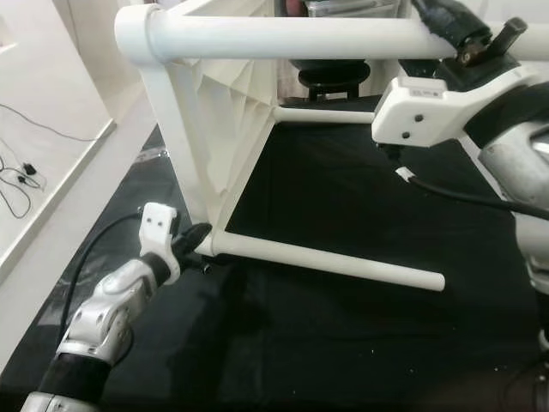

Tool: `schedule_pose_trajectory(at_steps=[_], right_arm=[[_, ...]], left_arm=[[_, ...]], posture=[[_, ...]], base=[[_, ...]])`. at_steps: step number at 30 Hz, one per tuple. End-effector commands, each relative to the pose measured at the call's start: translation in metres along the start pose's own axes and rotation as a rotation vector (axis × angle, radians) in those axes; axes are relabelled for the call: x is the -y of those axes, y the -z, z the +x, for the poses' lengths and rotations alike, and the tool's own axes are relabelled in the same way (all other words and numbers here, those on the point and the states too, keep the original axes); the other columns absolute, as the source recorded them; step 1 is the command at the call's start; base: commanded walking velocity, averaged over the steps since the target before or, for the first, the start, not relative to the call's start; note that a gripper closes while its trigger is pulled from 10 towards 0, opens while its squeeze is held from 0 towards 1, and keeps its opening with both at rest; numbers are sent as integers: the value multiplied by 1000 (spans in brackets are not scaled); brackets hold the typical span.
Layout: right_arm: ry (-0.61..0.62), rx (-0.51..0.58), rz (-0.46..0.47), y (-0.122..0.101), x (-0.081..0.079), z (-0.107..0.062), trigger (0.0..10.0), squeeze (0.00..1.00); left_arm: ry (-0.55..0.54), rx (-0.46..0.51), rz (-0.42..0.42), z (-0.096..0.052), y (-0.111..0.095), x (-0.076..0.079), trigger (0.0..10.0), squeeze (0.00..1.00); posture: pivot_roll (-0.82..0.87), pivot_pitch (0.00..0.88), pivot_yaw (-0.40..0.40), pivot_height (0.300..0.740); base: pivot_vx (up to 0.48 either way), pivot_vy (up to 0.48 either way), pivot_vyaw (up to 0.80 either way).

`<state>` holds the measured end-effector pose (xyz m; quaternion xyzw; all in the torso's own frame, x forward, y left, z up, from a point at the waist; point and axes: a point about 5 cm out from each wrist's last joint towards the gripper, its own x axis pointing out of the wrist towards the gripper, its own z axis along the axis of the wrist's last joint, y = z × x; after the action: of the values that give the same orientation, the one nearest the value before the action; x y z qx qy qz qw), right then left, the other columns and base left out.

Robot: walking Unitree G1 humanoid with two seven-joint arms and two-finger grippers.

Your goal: Building children table

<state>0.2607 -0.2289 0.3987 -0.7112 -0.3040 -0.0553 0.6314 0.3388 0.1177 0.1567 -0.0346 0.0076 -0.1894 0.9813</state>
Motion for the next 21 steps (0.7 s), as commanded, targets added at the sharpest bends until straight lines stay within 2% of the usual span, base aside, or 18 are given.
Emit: schedule_pose_trajectory(at_steps=[1,8,11,16,18,19,21], right_arm=[[-5,27,41,-5,-4,2,0,0],[-6,23,48,-5,-1,1,0,0],[-6,23,48,-5,-1,1,0,0],[-11,28,53,-6,2,0,0,0],[-18,27,58,-6,2,0,0,0],[-18,27,58,-6,2,0,0,0],[-23,27,63,-7,1,-1,0,0]], left_arm=[[-57,-41,3,-2,10,-10,10000,0],[-122,-24,44,14,0,-29,10000,0],[-122,-24,44,14,0,-29,10000,0],[-159,20,70,27,-12,-36,10000,0],[-51,59,26,36,-16,-24,10000,0],[-51,59,26,36,-16,-24,10000,0],[91,94,-25,40,-21,-7,10000,0]], posture=[[-177,111,94,740],[-197,123,93,740],[-197,123,93,740],[-210,133,97,740],[-222,145,103,740],[-222,145,103,740],[-223,151,108,740]], base=[[0,0,0],[0,0,0],[0,0,0],[0,0,0],[0,0,0],[0,0,0],[0,0,0]])
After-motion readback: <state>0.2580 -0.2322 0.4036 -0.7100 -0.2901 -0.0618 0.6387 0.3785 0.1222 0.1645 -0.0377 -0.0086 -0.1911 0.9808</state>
